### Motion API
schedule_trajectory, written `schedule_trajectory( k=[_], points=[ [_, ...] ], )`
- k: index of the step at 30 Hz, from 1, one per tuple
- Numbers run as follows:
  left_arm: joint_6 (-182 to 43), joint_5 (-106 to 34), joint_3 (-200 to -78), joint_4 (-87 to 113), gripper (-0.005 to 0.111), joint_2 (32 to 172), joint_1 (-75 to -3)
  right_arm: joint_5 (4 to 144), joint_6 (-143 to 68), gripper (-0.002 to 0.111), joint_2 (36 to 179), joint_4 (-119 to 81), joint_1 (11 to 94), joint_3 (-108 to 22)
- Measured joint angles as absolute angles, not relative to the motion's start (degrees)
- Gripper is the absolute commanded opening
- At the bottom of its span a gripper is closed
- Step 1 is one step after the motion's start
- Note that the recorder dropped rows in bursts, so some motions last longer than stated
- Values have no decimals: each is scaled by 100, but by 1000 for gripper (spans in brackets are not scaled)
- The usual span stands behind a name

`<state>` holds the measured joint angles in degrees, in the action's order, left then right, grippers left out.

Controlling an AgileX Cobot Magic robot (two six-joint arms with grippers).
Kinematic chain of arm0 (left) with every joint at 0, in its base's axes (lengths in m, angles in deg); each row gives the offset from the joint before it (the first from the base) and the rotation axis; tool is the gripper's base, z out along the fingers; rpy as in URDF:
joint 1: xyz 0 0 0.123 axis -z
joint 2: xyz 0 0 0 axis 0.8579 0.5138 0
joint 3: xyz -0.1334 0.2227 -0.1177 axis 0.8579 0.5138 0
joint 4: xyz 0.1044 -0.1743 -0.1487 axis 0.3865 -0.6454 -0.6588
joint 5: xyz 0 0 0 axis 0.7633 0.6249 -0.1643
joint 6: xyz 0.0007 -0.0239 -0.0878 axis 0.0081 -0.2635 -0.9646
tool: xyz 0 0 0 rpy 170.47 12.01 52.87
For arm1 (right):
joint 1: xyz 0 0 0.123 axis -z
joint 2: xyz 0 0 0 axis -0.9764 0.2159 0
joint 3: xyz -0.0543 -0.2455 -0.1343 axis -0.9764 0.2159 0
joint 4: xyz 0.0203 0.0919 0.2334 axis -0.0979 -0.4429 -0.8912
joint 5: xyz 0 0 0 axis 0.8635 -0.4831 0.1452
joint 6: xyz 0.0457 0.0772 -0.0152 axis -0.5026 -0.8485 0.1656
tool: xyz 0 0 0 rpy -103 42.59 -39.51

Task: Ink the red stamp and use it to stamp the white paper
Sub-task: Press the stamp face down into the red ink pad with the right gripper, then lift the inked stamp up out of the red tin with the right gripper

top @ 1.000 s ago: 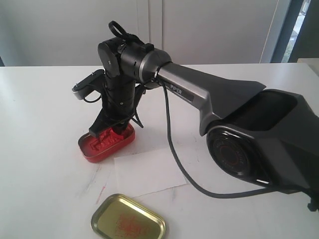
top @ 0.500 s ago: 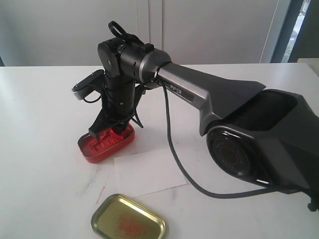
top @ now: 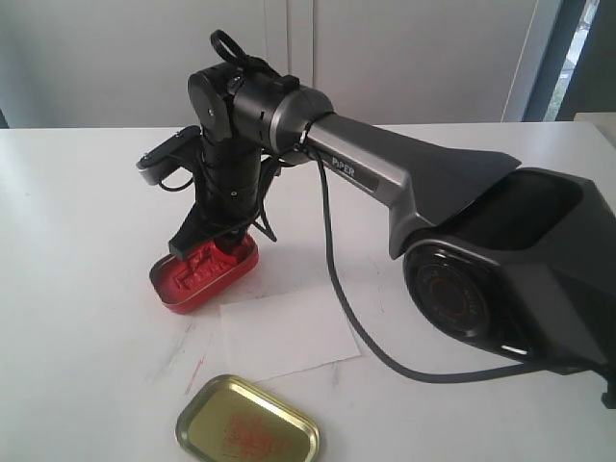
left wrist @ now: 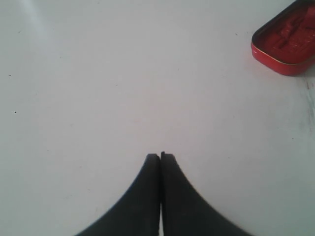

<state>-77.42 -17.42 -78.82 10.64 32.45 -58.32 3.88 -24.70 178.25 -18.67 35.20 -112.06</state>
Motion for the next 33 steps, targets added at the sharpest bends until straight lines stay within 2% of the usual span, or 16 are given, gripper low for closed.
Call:
schedule_trajectory(
  k=[33],
  points=[
    [-7742, -1742, -7882, 1064, 0, 3245, -5832, 409, -2470, 0, 17679, -1867, 3520, -11206]
  ],
)
